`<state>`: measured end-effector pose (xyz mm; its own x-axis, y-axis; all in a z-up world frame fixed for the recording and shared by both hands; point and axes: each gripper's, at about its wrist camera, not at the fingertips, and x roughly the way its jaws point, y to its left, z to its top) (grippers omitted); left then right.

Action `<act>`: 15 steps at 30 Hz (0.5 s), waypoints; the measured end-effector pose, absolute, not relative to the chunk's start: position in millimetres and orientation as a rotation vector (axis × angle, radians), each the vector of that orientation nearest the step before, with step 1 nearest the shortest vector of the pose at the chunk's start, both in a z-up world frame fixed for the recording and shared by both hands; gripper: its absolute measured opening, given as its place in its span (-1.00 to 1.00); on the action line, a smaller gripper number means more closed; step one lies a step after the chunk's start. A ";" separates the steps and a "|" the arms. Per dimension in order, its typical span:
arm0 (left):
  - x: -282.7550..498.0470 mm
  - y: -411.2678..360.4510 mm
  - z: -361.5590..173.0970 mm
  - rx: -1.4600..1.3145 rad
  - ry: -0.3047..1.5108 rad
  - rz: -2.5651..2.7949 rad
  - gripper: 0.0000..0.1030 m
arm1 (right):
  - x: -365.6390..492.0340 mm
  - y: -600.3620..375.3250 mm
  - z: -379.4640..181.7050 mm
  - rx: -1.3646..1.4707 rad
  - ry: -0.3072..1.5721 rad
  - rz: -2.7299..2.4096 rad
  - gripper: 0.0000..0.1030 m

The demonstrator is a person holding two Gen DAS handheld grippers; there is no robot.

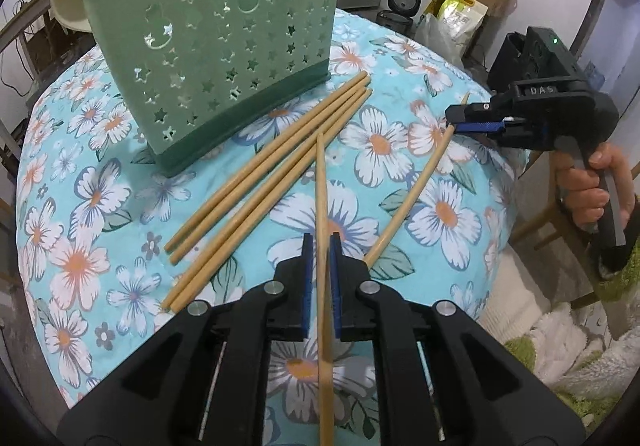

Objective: Organize utensils

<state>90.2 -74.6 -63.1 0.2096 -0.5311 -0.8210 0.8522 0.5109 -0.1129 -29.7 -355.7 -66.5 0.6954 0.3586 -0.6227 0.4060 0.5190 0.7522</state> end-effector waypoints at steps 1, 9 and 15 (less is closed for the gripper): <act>91.1 -74.8 -61.6 0.404 0.935 -1.001 -0.67 | -30.4 -356.3 -66.1 1.068 0.840 -0.033 -0.54; 102.9 -96.0 -60.5 0.404 0.926 -1.010 -0.58 | -38.6 -365.3 -61.6 1.088 0.810 -0.076 -0.33; 110.0 -119.9 -67.3 0.404 0.951 -1.019 -0.58 | -42.4 -375.2 -64.0 1.124 0.767 -0.133 -0.33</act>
